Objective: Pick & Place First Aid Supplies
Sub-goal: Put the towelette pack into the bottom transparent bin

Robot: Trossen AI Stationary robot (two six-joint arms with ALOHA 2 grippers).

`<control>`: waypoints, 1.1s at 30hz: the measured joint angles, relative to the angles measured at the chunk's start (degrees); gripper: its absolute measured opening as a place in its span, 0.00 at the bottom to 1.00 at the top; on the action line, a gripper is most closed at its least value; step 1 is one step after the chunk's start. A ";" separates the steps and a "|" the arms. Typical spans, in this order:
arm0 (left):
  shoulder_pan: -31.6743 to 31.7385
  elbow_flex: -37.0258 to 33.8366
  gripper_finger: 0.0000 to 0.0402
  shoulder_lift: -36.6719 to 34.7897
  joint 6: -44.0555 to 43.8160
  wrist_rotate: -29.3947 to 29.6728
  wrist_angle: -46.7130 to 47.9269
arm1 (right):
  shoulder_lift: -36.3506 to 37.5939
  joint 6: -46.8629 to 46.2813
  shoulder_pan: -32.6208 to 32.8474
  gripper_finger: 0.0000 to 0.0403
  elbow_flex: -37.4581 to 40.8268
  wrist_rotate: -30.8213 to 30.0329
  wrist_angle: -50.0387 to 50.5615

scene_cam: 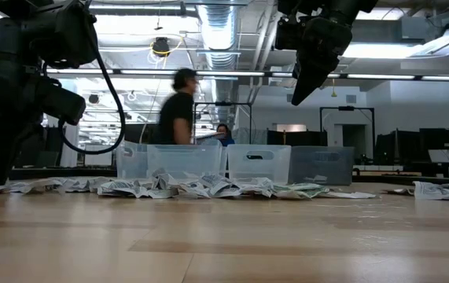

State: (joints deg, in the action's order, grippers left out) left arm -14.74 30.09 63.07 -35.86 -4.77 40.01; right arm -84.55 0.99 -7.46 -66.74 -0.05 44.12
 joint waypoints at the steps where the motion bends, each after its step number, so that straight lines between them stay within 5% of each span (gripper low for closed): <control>1: 0.02 0.00 0.01 0.00 0.01 -0.18 0.00 | 0.00 -0.02 0.00 0.00 0.00 0.00 0.00; 19: -3.35 0.00 0.02 -7.28 9.28 -1.08 -0.85 | 0.00 -0.02 0.00 0.00 0.00 0.00 0.24; 33: -8.95 0.00 0.24 -3.55 8.66 6.22 -3.02 | 0.00 -0.61 -0.04 0.00 0.00 0.00 0.00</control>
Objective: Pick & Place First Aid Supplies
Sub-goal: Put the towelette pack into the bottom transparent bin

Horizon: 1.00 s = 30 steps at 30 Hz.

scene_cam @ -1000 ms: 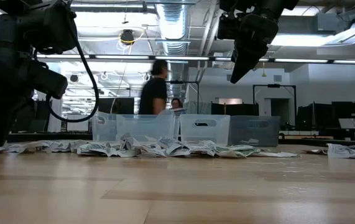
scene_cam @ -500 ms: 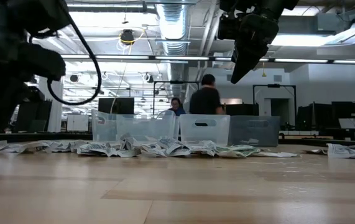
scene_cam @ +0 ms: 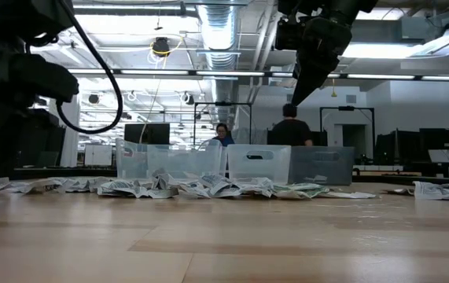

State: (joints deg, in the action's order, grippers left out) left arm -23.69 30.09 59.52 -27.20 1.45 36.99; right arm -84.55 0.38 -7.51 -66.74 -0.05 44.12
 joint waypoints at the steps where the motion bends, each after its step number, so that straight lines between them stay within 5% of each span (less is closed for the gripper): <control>1: -0.12 0.00 0.26 0.32 -0.02 0.20 -0.02 | 0.00 0.00 0.00 0.00 0.00 0.00 -0.01; 20: -1.10 0.09 0.29 5.78 -0.44 0.35 -1.00 | 0.00 0.00 0.00 0.00 0.00 0.00 -0.04; 30: -1.08 0.09 0.03 5.80 -1.05 -1.48 -1.97 | 0.00 0.00 0.04 0.00 0.00 0.00 -0.04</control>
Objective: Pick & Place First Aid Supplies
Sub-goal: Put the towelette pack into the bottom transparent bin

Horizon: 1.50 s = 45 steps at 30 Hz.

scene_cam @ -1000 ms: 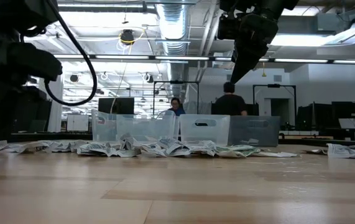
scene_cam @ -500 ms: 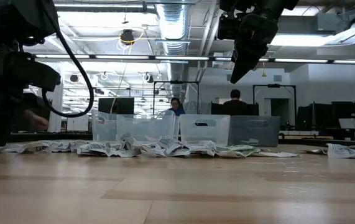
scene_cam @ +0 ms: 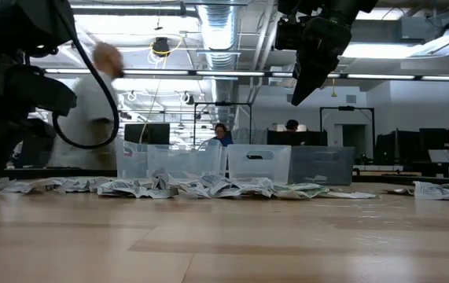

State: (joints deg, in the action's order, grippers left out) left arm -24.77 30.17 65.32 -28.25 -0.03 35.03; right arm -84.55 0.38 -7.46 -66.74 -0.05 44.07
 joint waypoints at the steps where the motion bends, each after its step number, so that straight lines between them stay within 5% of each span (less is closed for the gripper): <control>1: 0.00 0.00 0.03 0.00 -0.52 -0.02 -0.06 | 0.00 0.00 0.00 0.00 0.00 0.00 0.00; 17: -0.02 -0.13 0.02 -9.40 -0.10 -2.73 -0.66 | 0.00 0.04 0.00 0.00 0.00 0.00 0.00; 29: 2.25 -0.13 0.04 -19.79 5.71 9.91 -4.03 | 0.00 0.13 -0.04 0.00 0.00 0.00 -2.64; 38: 8.74 -0.11 0.04 -21.72 18.59 22.59 -11.73 | -1.13 0.11 -0.23 0.00 0.00 0.00 -9.53; 45: 17.19 -0.07 0.04 -20.35 35.90 23.80 -21.63 | -3.05 0.19 -1.90 0.00 0.22 0.08 -13.56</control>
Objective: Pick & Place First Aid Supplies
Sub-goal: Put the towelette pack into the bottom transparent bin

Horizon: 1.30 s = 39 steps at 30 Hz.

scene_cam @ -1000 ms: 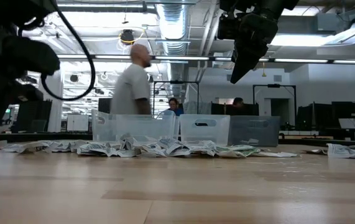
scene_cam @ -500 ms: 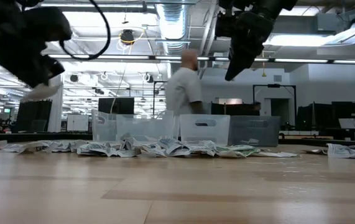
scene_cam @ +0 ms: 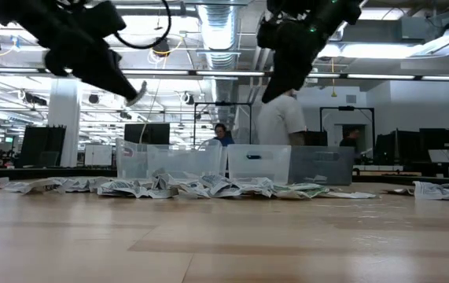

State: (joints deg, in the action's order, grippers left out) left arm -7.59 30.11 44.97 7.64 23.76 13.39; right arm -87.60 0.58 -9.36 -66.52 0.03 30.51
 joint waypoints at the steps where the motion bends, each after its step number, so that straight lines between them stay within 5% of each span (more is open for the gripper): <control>1: 1.45 0.00 0.04 0.28 1.67 -0.17 -1.25 | -0.34 0.00 -0.26 0.00 -0.11 -0.08 -0.67; 12: 18.97 0.11 0.04 8.84 7.05 -4.18 -22.38 | -3.03 1.86 -3.65 0.00 -0.16 -0.04 -0.57; 17: 25.48 0.06 0.04 14.21 7.01 -9.11 -24.05 | -3.03 2.89 -5.72 0.00 -0.17 -0.08 -0.18; 39: 26.39 0.04 0.05 18.53 6.45 -13.24 -23.13 | -3.03 2.39 -8.85 0.00 -0.17 -0.04 0.51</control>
State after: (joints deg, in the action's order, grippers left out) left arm 18.81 30.15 63.51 14.09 10.52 -9.74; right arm -90.63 2.97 -18.22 -66.70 -0.01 31.03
